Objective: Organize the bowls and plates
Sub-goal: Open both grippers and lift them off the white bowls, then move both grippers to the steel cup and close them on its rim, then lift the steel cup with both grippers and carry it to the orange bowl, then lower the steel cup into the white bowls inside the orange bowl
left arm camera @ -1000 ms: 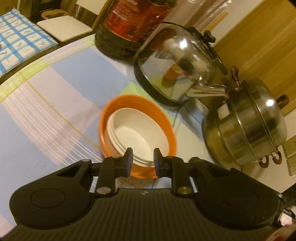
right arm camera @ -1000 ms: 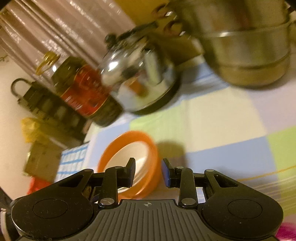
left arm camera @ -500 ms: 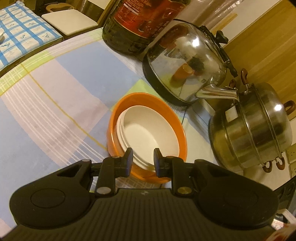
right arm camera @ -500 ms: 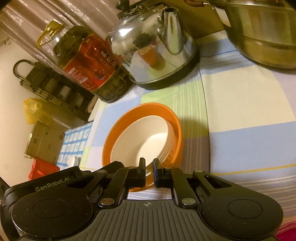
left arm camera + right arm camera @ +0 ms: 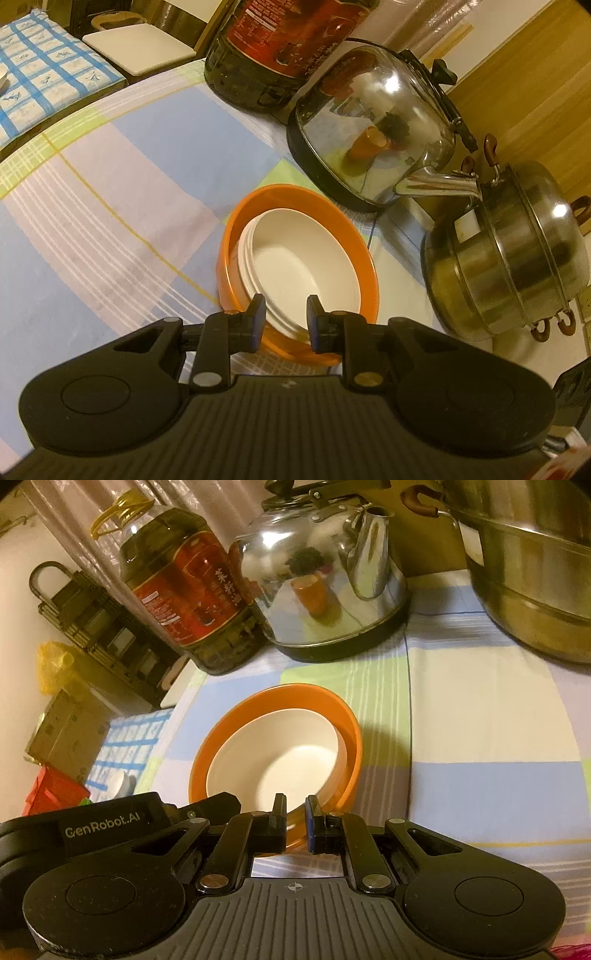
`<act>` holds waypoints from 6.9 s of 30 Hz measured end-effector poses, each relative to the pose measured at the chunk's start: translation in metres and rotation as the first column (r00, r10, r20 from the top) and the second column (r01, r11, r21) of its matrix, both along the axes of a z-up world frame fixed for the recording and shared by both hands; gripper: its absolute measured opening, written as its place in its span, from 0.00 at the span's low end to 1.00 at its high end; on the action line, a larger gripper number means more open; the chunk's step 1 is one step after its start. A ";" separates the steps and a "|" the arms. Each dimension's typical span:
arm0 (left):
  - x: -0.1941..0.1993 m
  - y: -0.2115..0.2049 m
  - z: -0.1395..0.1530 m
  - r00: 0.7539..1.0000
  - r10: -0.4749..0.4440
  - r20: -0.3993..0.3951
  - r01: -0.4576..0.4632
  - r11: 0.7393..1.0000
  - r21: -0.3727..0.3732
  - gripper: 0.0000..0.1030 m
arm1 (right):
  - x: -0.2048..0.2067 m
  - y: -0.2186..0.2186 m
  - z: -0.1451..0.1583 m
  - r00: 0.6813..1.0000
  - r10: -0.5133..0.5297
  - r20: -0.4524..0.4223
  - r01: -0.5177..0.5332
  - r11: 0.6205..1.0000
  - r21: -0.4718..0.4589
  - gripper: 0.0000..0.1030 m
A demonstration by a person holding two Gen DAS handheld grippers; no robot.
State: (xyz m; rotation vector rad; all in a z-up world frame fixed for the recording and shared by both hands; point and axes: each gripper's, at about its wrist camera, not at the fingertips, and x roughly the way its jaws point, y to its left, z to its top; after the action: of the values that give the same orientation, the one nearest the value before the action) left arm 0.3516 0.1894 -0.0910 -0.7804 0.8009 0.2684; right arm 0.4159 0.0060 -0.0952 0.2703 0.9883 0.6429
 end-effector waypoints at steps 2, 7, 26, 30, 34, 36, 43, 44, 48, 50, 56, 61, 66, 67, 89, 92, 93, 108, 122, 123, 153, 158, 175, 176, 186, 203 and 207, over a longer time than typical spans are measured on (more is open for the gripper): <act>-0.001 0.000 0.002 1.000 0.004 0.010 -0.004 1.000 -0.005 0.19 | 0.002 -0.005 0.001 1.000 -0.014 -0.008 0.014 1.000 0.020 0.10; -0.001 -0.006 0.014 0.999 -0.008 0.051 0.007 1.000 0.015 0.19 | 0.003 -0.031 0.013 0.997 -0.078 0.018 0.077 0.996 0.053 0.11; 0.038 -0.129 0.039 0.946 -0.289 0.147 0.283 0.957 0.064 0.38 | -0.020 -0.210 0.042 0.858 -0.501 0.114 0.503 0.864 0.009 0.49; 0.044 -0.161 0.038 0.925 -0.350 0.149 0.342 0.937 0.075 0.40 | -0.026 -0.246 0.039 0.816 -0.569 0.100 0.572 0.820 -0.001 0.49; 0.052 -0.186 0.031 0.901 -0.414 0.130 0.407 0.910 0.081 0.43 | -0.030 -0.273 0.028 0.788 -0.612 0.071 0.615 0.787 -0.040 0.49; 0.056 -0.196 0.027 0.889 -0.444 0.112 0.437 0.896 0.083 0.44 | -0.030 -0.284 0.023 0.773 -0.631 0.059 0.634 0.771 -0.063 0.49; 0.066 -0.221 0.018 0.864 -0.495 0.088 0.491 0.869 0.061 0.45 | -0.031 -0.309 0.011 0.742 -0.668 0.054 0.670 0.737 -0.087 0.49; 0.068 -0.223 0.018 0.860 -0.502 0.090 0.499 0.865 0.054 0.45 | -0.031 -0.311 0.010 0.742 -0.669 0.054 0.671 0.737 -0.088 0.49; 0.072 -0.234 0.016 0.846 -0.525 0.092 0.523 0.851 0.050 0.45 | -0.028 -0.316 0.003 0.737 -0.675 0.040 0.675 0.732 -0.092 0.49; 0.075 -0.238 0.012 0.843 -0.530 0.086 0.529 0.848 0.033 0.45 | -0.026 -0.318 0.001 0.735 -0.678 0.033 0.677 0.730 -0.092 0.49; 0.084 -0.253 0.006 0.816 -0.573 0.083 0.571 0.820 0.045 0.45 | -0.022 -0.324 -0.004 0.724 -0.690 0.002 0.688 0.722 -0.076 0.49; 0.096 -0.265 -0.003 0.805 -0.589 0.074 0.589 0.808 0.019 0.44 | -0.017 -0.330 -0.011 0.709 -0.704 -0.035 0.702 0.709 -0.064 0.49; 0.105 -0.276 -0.016 0.798 -0.600 0.060 0.600 0.800 0.005 0.43 | -0.012 -0.333 -0.018 0.701 -0.711 -0.050 0.709 0.703 -0.063 0.49; 0.106 -0.277 -0.018 0.798 -0.600 0.059 0.601 0.799 -0.001 0.42 | -0.011 -0.334 -0.020 0.701 -0.710 -0.059 0.708 0.704 -0.059 0.49; 0.126 -0.294 -0.038 0.762 -0.647 -0.026 0.647 0.760 0.063 0.13 | 0.008 -0.325 -0.043 0.730 -0.677 -0.090 0.670 0.736 -0.101 0.25; 0.124 -0.291 -0.036 0.760 -0.649 -0.038 0.650 0.757 0.070 0.13 | 0.008 -0.321 -0.043 0.735 -0.672 -0.097 0.663 0.741 -0.108 0.23; 0.123 -0.289 -0.036 0.759 -0.649 -0.042 0.651 0.756 0.069 0.13 | 0.008 -0.319 -0.043 0.735 -0.670 -0.100 0.662 0.742 -0.109 0.23; 0.099 -0.240 -0.016 0.807 -0.587 -0.059 0.590 0.800 0.109 0.12 | 0.010 -0.277 -0.022 0.804 -0.587 -0.094 0.582 0.810 -0.070 0.14; 0.069 -0.197 0.017 0.854 -0.520 0.003 0.516 0.848 0.122 0.12 | 0.001 -0.239 0.007 0.849 -0.524 -0.065 0.525 0.851 -0.004 0.13; 0.067 -0.194 0.020 0.857 -0.516 0.008 0.511 0.851 0.126 0.12 | 0.000 -0.236 0.010 0.852 -0.519 -0.061 0.520 0.854 -0.001 0.13; 0.013 -0.118 0.058 0.916 -0.388 0.099 0.363 0.909 0.207 0.12 | -0.019 -0.153 0.050 0.928 -0.370 0.030 0.368 0.928 0.062 0.12; 0.008 -0.108 0.060 0.923 -0.370 0.105 0.342 0.915 0.216 0.12 | -0.019 -0.142 0.052 0.934 -0.356 0.032 0.353 0.933 0.069 0.12; -0.007 -0.062 0.064 0.952 -0.279 0.123 0.245 0.940 0.235 0.12 | -0.010 -0.083 0.059 0.958 -0.281 0.050 0.276 0.957 0.094 0.12; -0.008 -0.058 0.064 0.955 -0.271 0.125 0.237 0.943 0.235 0.12 | -0.009 -0.079 0.059 0.960 -0.276 0.052 0.270 0.958 0.095 0.12; -0.010 -0.028 0.067 0.972 -0.194 0.133 0.160 0.959 0.236 0.12 | -0.002 -0.043 0.058 0.975 -0.209 0.075 0.203 0.976 0.082 0.12; -0.002 -0.006 0.048 0.988 -0.124 0.086 0.104 0.973 0.207 0.12 | 0.019 -0.017 0.020 0.984 -0.175 -0.022 0.176 0.982 0.063 0.10; -0.001 -0.004 0.043 0.990 -0.116 0.075 0.100 0.975 0.198 0.12 | 0.021 -0.013 0.017 0.985 -0.173 -0.023 0.174 0.983 0.056 0.10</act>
State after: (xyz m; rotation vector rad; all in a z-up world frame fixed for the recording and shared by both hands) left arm 0.3506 0.1858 -0.0479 -0.5596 0.7216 0.2102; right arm 0.4368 -0.0068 -0.0784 0.4092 0.9531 0.5109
